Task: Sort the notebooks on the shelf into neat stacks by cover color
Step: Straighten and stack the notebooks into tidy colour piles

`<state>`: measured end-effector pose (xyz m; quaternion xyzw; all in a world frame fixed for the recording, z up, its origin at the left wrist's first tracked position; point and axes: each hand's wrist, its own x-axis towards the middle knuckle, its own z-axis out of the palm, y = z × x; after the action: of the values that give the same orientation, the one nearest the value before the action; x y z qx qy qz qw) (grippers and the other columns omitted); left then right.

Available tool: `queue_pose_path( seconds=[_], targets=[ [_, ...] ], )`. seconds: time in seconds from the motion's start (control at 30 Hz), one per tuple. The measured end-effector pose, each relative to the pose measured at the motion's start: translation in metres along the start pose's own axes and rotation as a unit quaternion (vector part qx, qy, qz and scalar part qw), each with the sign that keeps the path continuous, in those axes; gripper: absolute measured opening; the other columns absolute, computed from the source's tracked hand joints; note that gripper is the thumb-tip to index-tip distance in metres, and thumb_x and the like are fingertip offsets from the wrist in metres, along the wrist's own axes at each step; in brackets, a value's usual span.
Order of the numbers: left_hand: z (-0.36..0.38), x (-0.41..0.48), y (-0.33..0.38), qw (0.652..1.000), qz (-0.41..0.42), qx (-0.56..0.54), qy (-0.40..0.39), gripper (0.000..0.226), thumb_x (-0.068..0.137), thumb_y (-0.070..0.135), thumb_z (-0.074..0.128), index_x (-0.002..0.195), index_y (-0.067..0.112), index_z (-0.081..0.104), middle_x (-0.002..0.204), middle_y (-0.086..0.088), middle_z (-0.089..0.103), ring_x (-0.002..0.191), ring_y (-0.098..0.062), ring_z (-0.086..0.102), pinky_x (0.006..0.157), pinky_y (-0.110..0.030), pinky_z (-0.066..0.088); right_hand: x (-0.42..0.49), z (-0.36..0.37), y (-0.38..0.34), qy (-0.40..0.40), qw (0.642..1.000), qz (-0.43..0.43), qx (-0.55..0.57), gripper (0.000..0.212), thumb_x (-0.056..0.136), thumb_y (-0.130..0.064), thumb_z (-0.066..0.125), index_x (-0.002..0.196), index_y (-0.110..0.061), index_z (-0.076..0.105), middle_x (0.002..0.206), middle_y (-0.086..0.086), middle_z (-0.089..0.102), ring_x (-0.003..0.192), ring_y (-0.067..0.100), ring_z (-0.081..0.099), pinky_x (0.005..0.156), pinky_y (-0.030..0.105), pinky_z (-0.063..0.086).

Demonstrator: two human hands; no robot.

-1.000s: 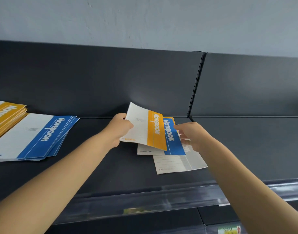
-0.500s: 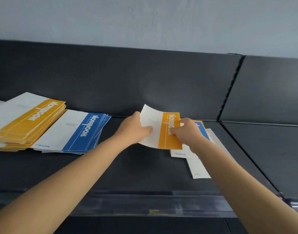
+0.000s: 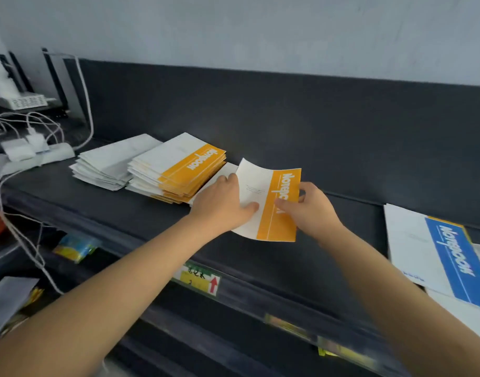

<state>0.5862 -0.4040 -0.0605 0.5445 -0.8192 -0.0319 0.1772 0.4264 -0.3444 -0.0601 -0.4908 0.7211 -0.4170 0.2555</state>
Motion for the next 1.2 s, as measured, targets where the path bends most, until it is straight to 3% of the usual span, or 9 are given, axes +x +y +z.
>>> queue_pose_path(
  seconds=[0.17, 0.27, 0.4, 0.53, 0.67, 0.77, 0.9, 1.0, 1.2],
  targets=[
    [-0.023, 0.013, -0.052, 1.0, -0.01, 0.002, 0.023, 0.074, 0.085, 0.06, 0.057, 0.142, 0.016, 0.039, 0.138, -0.004, 0.05, 0.122, -0.026, 0.052, 0.087, -0.036, 0.046, 0.012, 0.039, -0.034, -0.032, 0.998, -0.01, 0.056, 0.047, 0.085, -0.029, 0.068, 0.126, -0.024, 0.044, 0.101, -0.011, 0.059, 0.097, 0.017, 0.061, 0.082, 0.038, 0.054],
    [-0.032, 0.033, -0.086, 1.0, -0.021, -0.013, 0.009, 0.07, 0.084, 0.061, 0.058, 0.137, 0.019, 0.043, 0.129, -0.004, 0.052, 0.114, -0.026, 0.056, 0.079, -0.035, 0.044, 0.026, 0.065, -0.054, -0.047, 0.995, -0.008, 0.087, 0.042, 0.086, -0.026, 0.068, 0.122, -0.024, 0.046, 0.091, -0.007, 0.062, 0.07, 0.012, 0.059, 0.052, 0.024, 0.046],
    [-0.041, 0.067, -0.133, 1.0, -0.001, -0.019, 0.006, 0.064, 0.083, 0.063, 0.056, 0.129, 0.019, 0.047, 0.123, -0.001, 0.054, 0.106, -0.024, 0.058, 0.074, -0.035, 0.047, 0.052, 0.105, -0.079, -0.025, 0.992, -0.009, 0.121, 0.034, 0.087, -0.027, 0.066, 0.118, -0.017, 0.055, 0.087, -0.005, 0.062, 0.059, 0.007, 0.051, 0.044, 0.018, 0.036],
    [-0.048, 0.103, -0.174, 0.999, 0.034, -0.006, 0.007, 0.062, 0.084, 0.063, 0.055, 0.128, 0.019, 0.048, 0.119, -0.001, 0.054, 0.103, -0.023, 0.058, 0.069, -0.032, 0.041, 0.08, 0.148, -0.102, 0.007, 0.995, 0.007, 0.095, 0.036, 0.087, -0.027, 0.067, 0.12, -0.017, 0.055, 0.106, 0.0, 0.063, 0.072, 0.01, 0.055, 0.051, 0.02, 0.039],
    [-0.054, 0.127, -0.203, 0.995, 0.056, 0.079, 0.005, 0.063, 0.087, 0.064, 0.05, 0.122, 0.013, 0.051, 0.121, -0.006, 0.052, 0.105, -0.024, 0.053, 0.076, -0.034, 0.041, 0.096, 0.178, -0.12, 0.058, 0.998, 0.038, -0.011, 0.054, 0.089, -0.028, 0.065, 0.136, -0.019, 0.039, 0.123, 0.001, 0.058, 0.107, 0.022, 0.059, 0.078, 0.032, 0.051],
    [-0.047, 0.139, -0.213, 0.989, 0.082, 0.123, -0.017, 0.063, 0.088, 0.066, 0.045, 0.118, 0.011, 0.055, 0.124, -0.009, 0.055, 0.115, -0.029, 0.049, 0.091, -0.037, 0.039, 0.105, 0.189, -0.122, 0.058, 0.988, 0.066, -0.126, 0.057, 0.089, -0.035, 0.062, 0.138, -0.018, 0.038, 0.131, 0.005, 0.052, 0.111, 0.024, 0.056, 0.08, 0.033, 0.049],
    [-0.043, 0.145, -0.209, 0.988, 0.112, 0.107, -0.002, 0.058, 0.089, 0.058, 0.048, 0.125, 0.013, 0.05, 0.127, -0.008, 0.055, 0.117, -0.029, 0.047, 0.097, -0.038, 0.037, 0.107, 0.188, -0.12, 0.023, 0.975, 0.086, -0.205, 0.051, 0.091, -0.043, 0.057, 0.134, -0.018, 0.048, 0.135, 0.006, 0.045, 0.108, 0.022, 0.053, 0.083, 0.032, 0.048],
    [-0.044, 0.143, -0.189, 0.979, 0.159, 0.123, 0.042, 0.055, 0.091, 0.056, 0.048, 0.126, 0.013, 0.051, 0.128, -0.007, 0.055, 0.119, -0.028, 0.048, 0.097, -0.038, 0.038, 0.103, 0.176, -0.117, 0.06, 0.97, 0.064, -0.226, 0.051, 0.092, -0.045, 0.055, 0.134, -0.017, 0.048, 0.137, 0.005, 0.047, 0.103, 0.018, 0.052, 0.076, 0.028, 0.045],
    [-0.033, 0.121, -0.118, 0.962, 0.249, 0.094, 0.064, 0.057, 0.092, 0.057, 0.048, 0.129, 0.014, 0.047, 0.127, -0.006, 0.058, 0.117, -0.027, 0.053, 0.091, -0.035, 0.043, 0.074, 0.101, -0.088, 0.151, 0.921, 0.026, -0.357, 0.049, 0.097, -0.037, 0.046, 0.14, -0.015, 0.042, 0.128, 0.008, 0.053, 0.123, 0.028, 0.043, 0.095, 0.037, 0.04]
  ],
)
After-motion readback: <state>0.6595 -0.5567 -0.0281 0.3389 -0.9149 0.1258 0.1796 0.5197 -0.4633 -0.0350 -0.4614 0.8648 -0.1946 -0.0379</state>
